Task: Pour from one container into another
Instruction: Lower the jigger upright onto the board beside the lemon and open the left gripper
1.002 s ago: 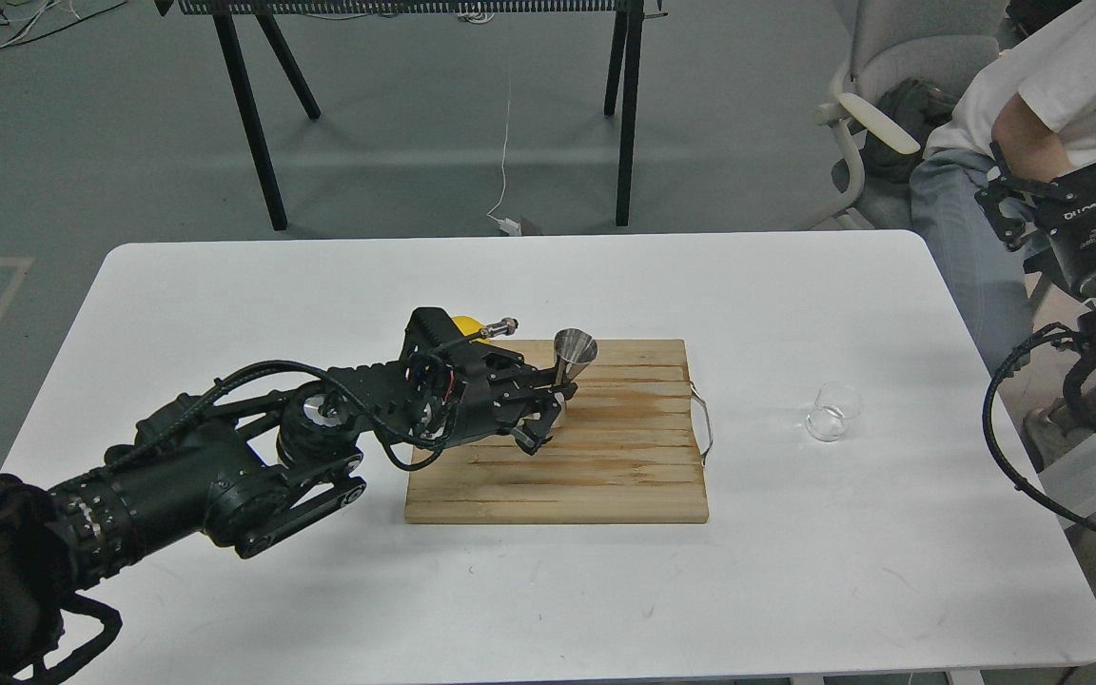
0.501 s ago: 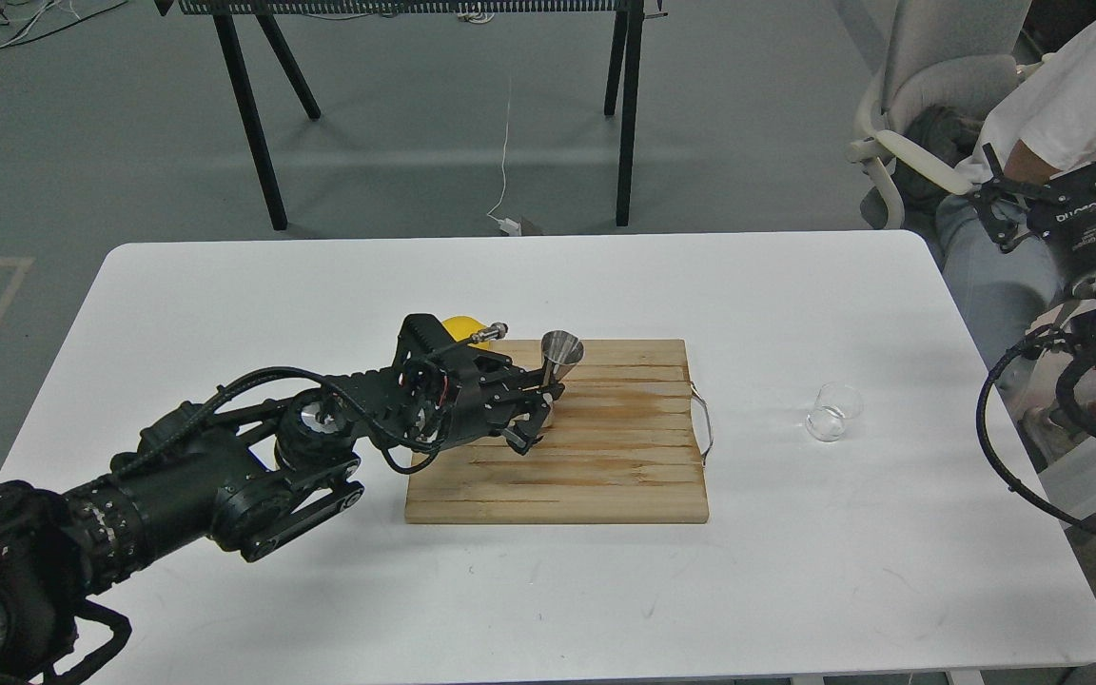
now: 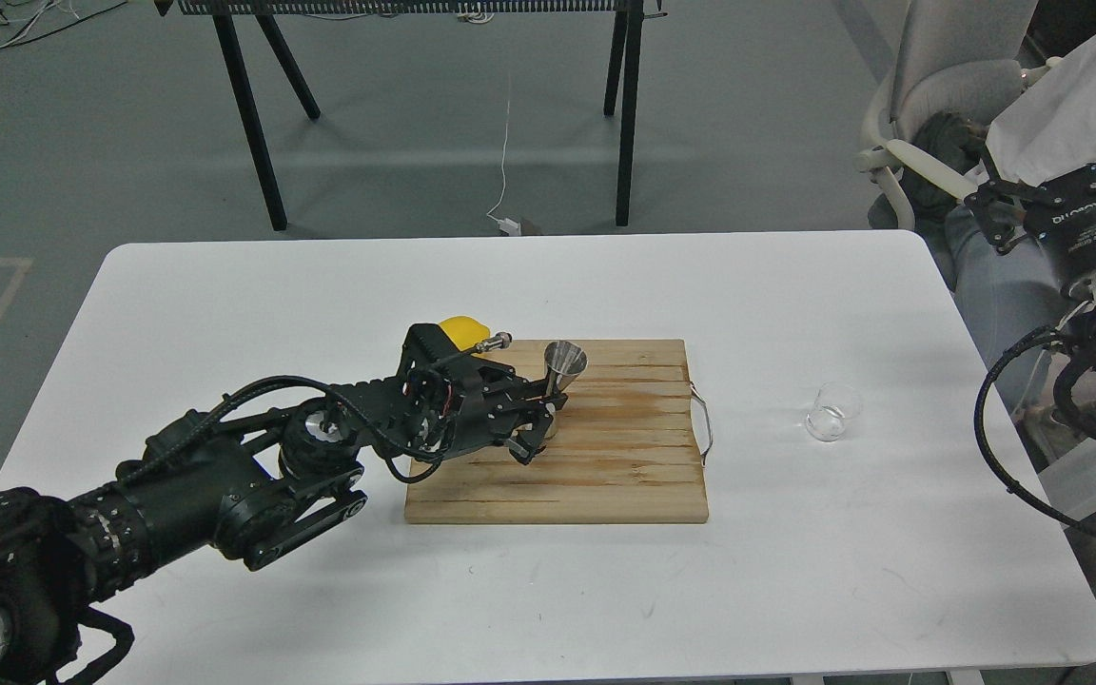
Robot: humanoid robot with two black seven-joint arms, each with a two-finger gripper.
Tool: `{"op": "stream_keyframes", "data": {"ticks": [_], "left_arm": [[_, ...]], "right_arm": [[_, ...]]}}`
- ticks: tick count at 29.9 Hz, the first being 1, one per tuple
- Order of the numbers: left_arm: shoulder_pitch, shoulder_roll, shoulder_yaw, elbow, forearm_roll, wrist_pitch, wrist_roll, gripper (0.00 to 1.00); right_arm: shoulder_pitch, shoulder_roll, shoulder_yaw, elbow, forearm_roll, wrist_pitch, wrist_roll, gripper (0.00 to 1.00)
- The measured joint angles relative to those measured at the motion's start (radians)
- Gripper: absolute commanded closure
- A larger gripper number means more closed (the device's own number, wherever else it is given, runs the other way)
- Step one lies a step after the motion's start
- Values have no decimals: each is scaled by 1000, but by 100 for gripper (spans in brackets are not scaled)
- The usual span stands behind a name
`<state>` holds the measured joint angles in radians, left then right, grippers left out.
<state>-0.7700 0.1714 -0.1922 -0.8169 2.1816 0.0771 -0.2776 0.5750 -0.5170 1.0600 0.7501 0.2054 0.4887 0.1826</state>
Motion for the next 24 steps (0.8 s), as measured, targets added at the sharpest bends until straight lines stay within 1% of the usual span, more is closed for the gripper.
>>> {"op": "stream_keyframes", "data": {"ticks": [12,21,22,24], "left_arm": [[5,-1,-1,0,0,0,0,71],[5,-1,-1,-1,0,0,0,68],[5,-1,-1,-1,0,0,0,66],[6,-1,-1,-1,0,0,0,58]], "right_arm": [[0,0,-1,-1,0,0,0,0],[0,0,-2,-1,0,0,0,0],[0,0,-2,-1,0,0,0,0],[0,0,-2,-1,0,0,0,0]]}}
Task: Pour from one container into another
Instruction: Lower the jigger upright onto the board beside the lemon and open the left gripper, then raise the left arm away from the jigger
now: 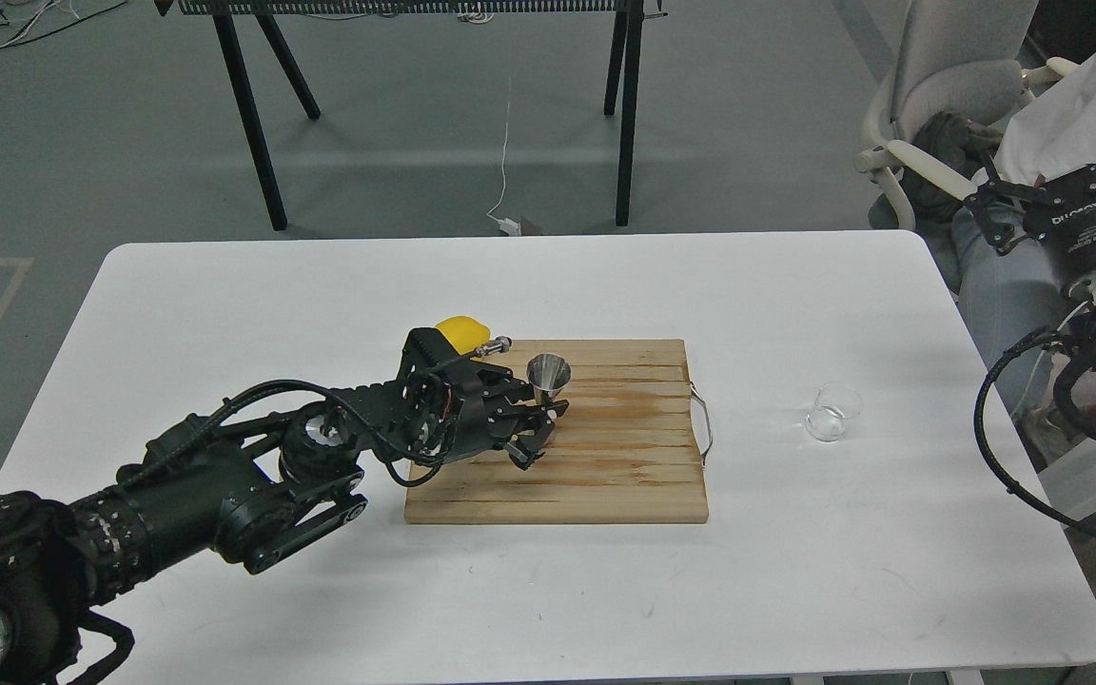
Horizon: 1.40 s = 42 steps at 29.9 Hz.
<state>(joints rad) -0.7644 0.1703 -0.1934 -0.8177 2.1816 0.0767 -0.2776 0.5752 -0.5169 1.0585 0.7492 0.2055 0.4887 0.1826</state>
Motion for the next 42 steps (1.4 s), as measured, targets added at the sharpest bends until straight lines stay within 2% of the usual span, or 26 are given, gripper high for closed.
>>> {"op": "stream_keyframes", "data": {"ticks": [14,21,33,39,42], "left_arm": [[6,8,0,-26,0,0,-2,28],[23,30,1,-59,0,-2,-1,24],[37,136,0,-143,0,-6,-1,20],[70,280,-25,-299,0,-1,-7,19],[105,373,-87,-369,0,27,-14,19]], "right_arm": [[0,0,1,1,0,0,0,0],[0,-1,3,1,0,0,0,0],[0,-7,8,4,2,0,0,0],[-8,-23,9,15,2,0,0,0],[-31,-44,10,44,2,0,0,0]]}}
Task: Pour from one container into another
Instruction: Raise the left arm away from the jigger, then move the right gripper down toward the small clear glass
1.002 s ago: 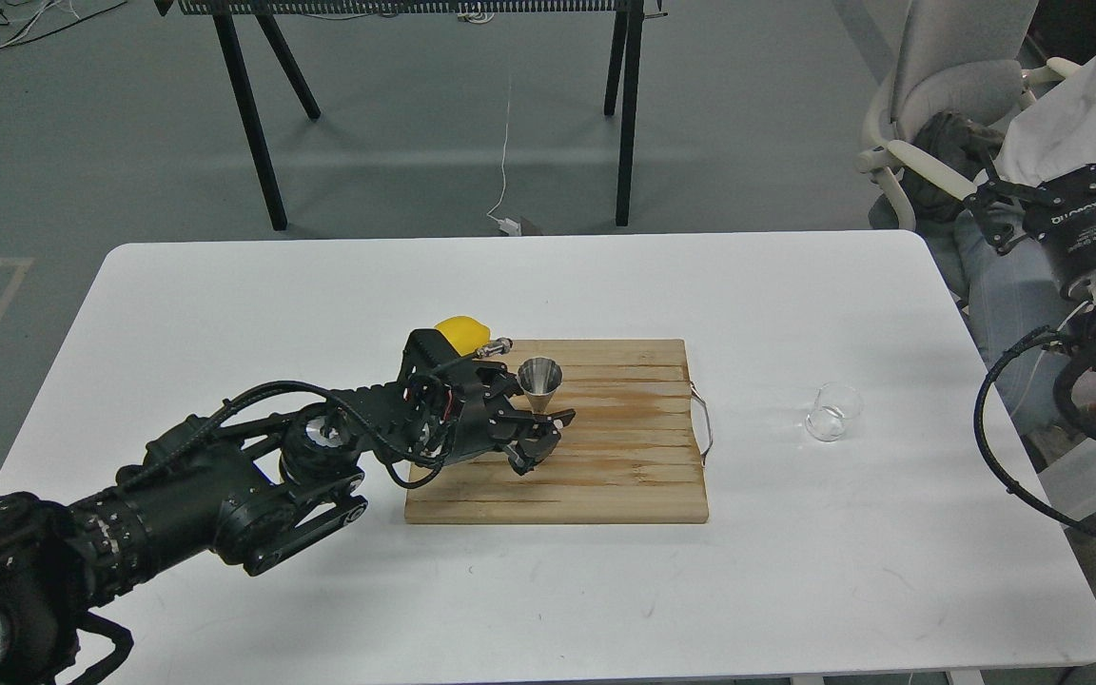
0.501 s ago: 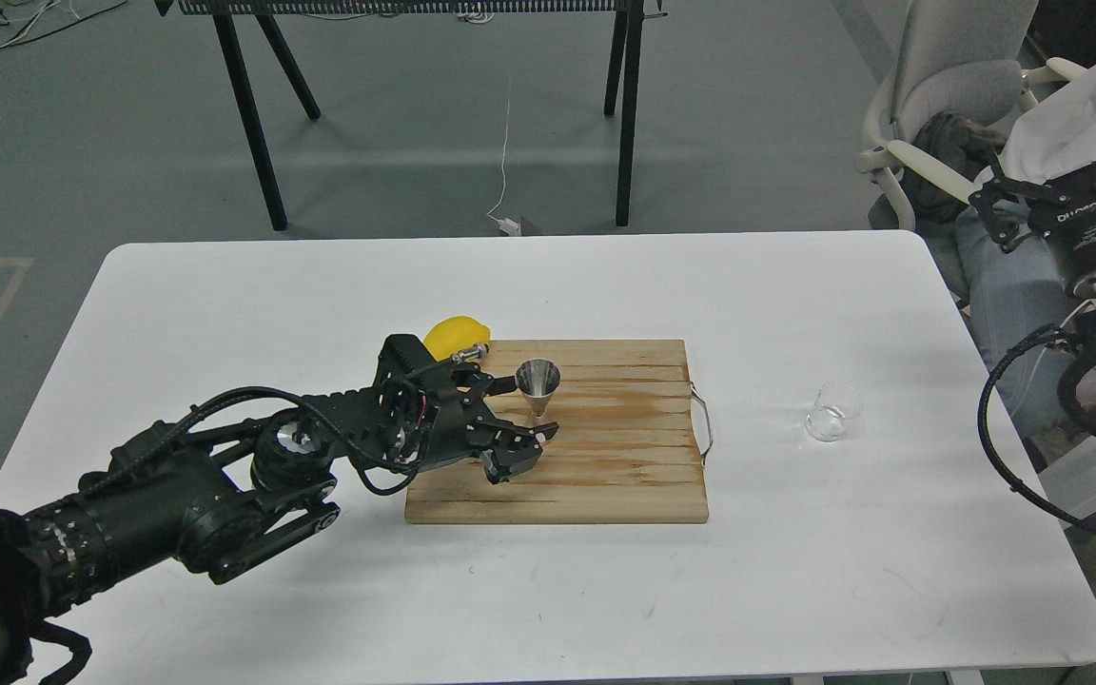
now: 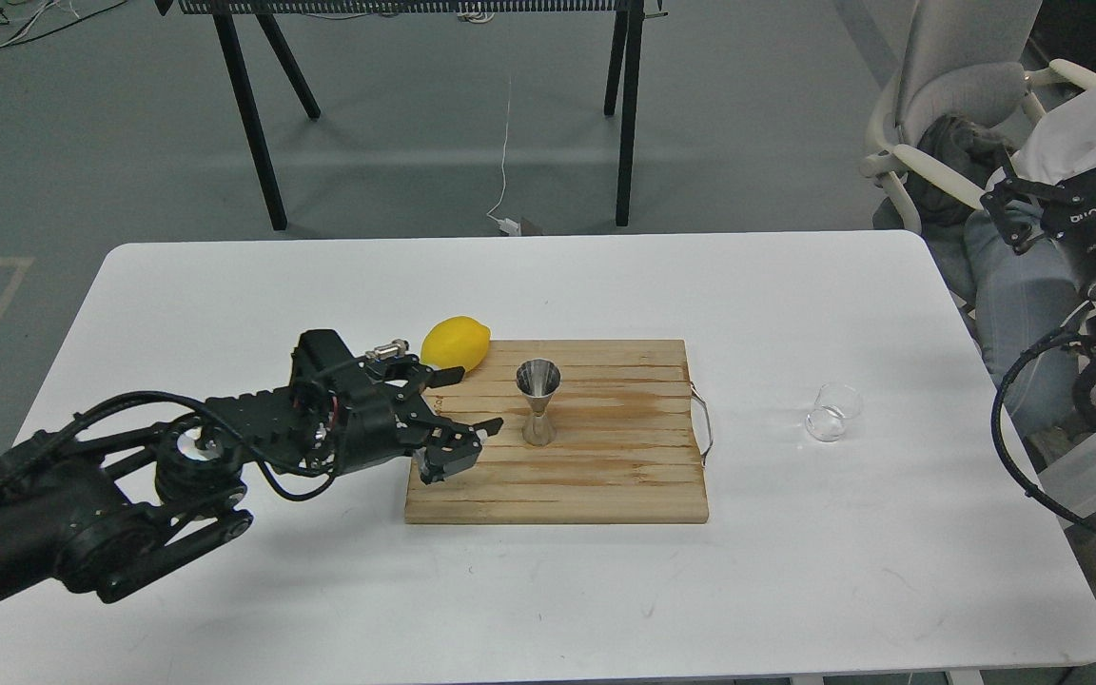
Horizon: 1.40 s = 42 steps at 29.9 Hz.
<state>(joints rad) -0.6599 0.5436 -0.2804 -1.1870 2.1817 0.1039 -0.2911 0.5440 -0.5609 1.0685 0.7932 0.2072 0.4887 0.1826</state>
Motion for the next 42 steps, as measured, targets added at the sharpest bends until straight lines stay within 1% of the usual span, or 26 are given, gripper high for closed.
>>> {"op": "stream_keyframes", "data": {"ticks": [2,4,8,9,10,12,15,17,21,24,26,27,29,31,33,34,36,37,42], "left_arm": [[34,39,-51,-24,0,41,-10,18],[56,61,-92,-34,-1,77,-32,18],[66,88,-175,-39,-128,101,-114,18],[66,88,-198,-39,-186,101,-133,16],[66,88,-215,-39,-239,101,-145,13],[63,79,-255,-46,-371,101,-164,8],[56,50,-320,-65,-578,95,-171,3],[46,29,-368,-68,-724,76,-171,1],[38,-1,-457,-68,-1029,-8,-169,1],[37,-5,-510,-58,-1235,-76,-163,0],[35,-5,-544,-38,-1373,-125,-145,0],[34,-5,-561,-18,-1449,-153,-121,0],[26,-6,-588,24,-1583,-195,-53,0],[12,-11,-612,68,-1718,-216,36,0],[0,-20,-626,99,-1816,-221,94,0],[-4,-26,-631,108,-1851,-221,111,0],[-9,-34,-634,116,-1884,-222,124,0],[-11,-36,-635,118,-1892,-222,126,0],[-11,-39,-635,119,-1903,-222,128,0]], "right_arm": [[-26,-10,2,24,0,0,0,0],[-50,-21,11,43,2,0,0,0],[-110,-41,30,87,4,0,0,0],[-127,-47,35,103,5,0,0,0],[-142,-53,41,118,5,0,0,0],[-186,-63,66,156,8,0,0,0],[-255,-67,121,210,11,0,0,0],[-302,-68,163,247,14,0,0,0],[-411,-58,246,305,34,0,0,0],[-478,-42,264,339,108,0,-1,0],[-522,-30,263,371,186,0,-2,0],[-548,-24,261,396,232,0,-3,0],[-596,-6,257,448,298,0,-3,0],[-637,31,254,498,329,0,-3,0],[-655,80,249,520,336,0,-2,0],[-660,104,246,525,338,0,-2,1],[-661,139,243,528,339,-7,-3,1],[-661,153,243,529,340,-27,-4,1],[-655,195,249,530,346,-199,-5,2]]}}
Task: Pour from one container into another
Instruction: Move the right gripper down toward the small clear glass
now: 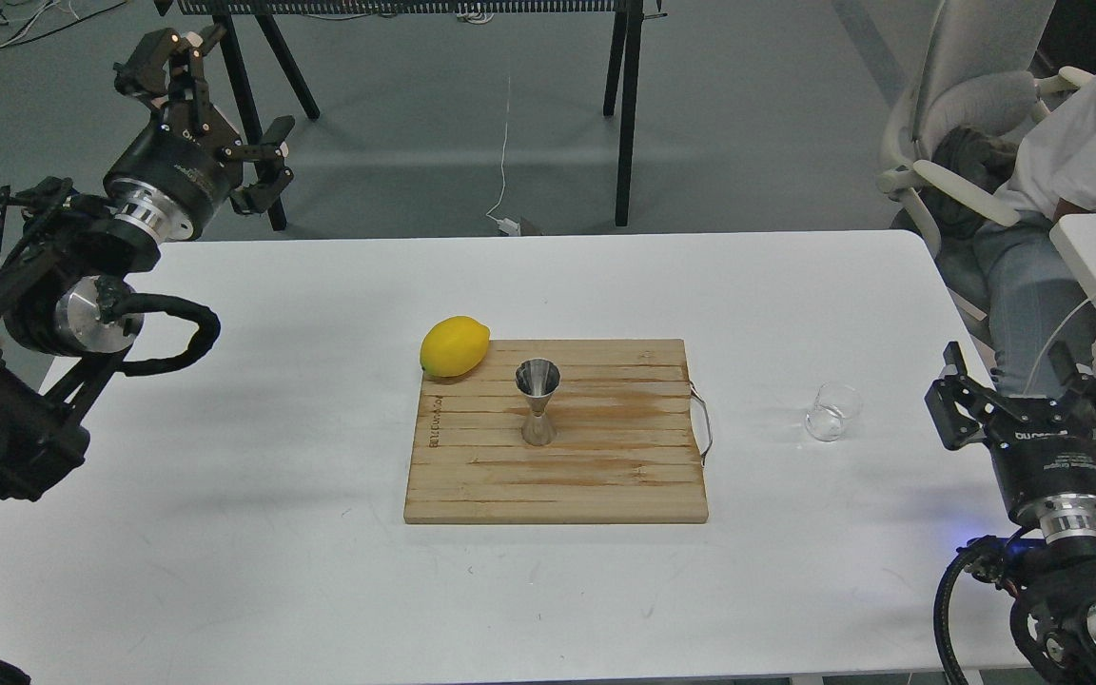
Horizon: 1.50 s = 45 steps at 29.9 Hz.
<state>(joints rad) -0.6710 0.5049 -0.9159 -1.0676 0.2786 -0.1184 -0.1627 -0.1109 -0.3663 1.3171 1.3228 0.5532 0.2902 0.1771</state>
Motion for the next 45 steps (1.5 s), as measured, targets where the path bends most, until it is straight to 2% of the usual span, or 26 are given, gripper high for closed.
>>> {"op": "stream_keyframes", "data": {"ticks": [8,12,17,24,39,45], "left_arm": [[2,-1,0,0,-1,-1,-1,0],[4,-2,0,0,-1,-1,-3,0],[8,-2,2,0,1,-1,-3,0],[12,-7,12,6,4,0,-6,0],[16,-20,14,6,4,-3,-9,0],[16,-19,15,6,4,-3,-9,0]], "right_arm": [[8,2,-69,-1,-6,-164,-18,2],[22,2,-111,-6,-7,-185,-38,2],[52,19,-130,-56,-8,-207,-42,1],[169,77,-220,-210,-20,-203,-44,1],[270,169,-237,-358,-24,-195,-84,1],[276,171,-234,-390,-24,-158,-102,7]]}}
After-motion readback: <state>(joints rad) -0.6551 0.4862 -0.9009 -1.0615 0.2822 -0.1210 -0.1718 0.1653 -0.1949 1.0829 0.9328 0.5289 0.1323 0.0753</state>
